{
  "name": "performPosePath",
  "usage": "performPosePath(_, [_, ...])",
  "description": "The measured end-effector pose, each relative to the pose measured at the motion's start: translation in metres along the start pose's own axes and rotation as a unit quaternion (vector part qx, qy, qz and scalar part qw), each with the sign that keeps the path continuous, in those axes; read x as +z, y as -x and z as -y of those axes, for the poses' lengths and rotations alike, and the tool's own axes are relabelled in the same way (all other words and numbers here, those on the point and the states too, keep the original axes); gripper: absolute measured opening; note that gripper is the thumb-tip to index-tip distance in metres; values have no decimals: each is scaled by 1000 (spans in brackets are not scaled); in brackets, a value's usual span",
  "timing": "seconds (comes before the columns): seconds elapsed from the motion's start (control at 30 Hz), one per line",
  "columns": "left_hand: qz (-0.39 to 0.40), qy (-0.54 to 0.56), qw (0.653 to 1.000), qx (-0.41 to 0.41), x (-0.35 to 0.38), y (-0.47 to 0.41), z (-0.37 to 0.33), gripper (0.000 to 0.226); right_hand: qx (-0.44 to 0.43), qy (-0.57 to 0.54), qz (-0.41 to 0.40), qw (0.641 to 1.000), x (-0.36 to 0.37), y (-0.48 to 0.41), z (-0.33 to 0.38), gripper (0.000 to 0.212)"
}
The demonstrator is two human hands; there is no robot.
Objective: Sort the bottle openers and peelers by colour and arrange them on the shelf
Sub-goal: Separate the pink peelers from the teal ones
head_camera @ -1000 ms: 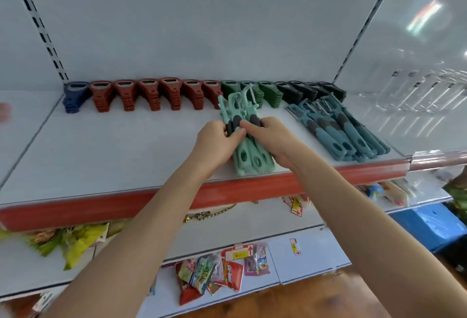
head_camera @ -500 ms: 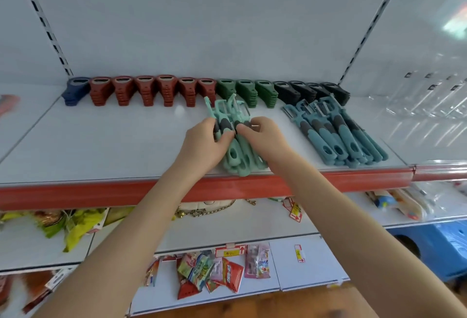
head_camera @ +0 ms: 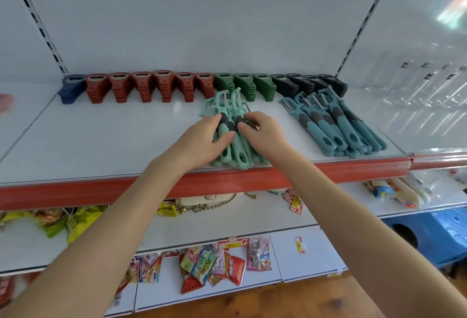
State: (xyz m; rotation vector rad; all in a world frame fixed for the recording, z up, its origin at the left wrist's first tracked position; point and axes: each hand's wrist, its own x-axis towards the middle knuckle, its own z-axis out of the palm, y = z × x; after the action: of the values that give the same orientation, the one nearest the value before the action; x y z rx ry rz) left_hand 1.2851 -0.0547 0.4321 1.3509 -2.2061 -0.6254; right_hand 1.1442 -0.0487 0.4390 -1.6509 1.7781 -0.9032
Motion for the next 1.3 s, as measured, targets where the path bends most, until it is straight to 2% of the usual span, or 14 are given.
performPosePath(0.1, [11, -5, 1000, -1, 0, -5, 3, 40, -9, 11, 3, 1000, -3, -2, -2, 32])
performPosePath(0.17, [10, -9, 1000, 3, 2, -7, 7, 39, -9, 12, 13, 1000, -6, -3, -4, 34])
performPosePath(0.2, [12, -13, 1000, 8, 3, -5, 9, 48, -9, 9, 18, 1000, -7, -3, -6, 37])
performPosePath(0.33, [80, -6, 997, -18, 4, 10, 3, 108, -16, -8, 27, 999, -11, -3, -13, 40])
performPosePath(0.4, [95, -2, 995, -22, 2, 14, -1, 120, -17, -11, 29, 999, -12, -3, -16, 39])
performPosePath(0.6, [64, 17, 998, -12, 1, 11, 3, 95, -26, 12, 29, 999, -13, -6, -17, 38])
performPosePath(0.77, [68, -16, 997, -18, 3, 10, 5, 89, -52, 90, 46, 994, -15, -7, -17, 34])
performPosePath(0.87, [45, -37, 998, -8, -1, 14, 1, 86, -66, 146, 52, 986, -21, -11, -14, 37])
performPosePath(1.03, [-43, -120, 992, 17, -16, 32, -5, 65, -133, 210, 45, 968, -30, -22, 7, 41])
performPosePath(1.17, [-95, -186, 978, -23, -34, 60, 2, 67, -182, 213, 59, 958, -14, -32, 30, 39])
performPosePath(1.3, [-109, -241, 963, -54, -54, 95, 20, 60, -229, 216, 94, 944, 22, -33, 52, 45])
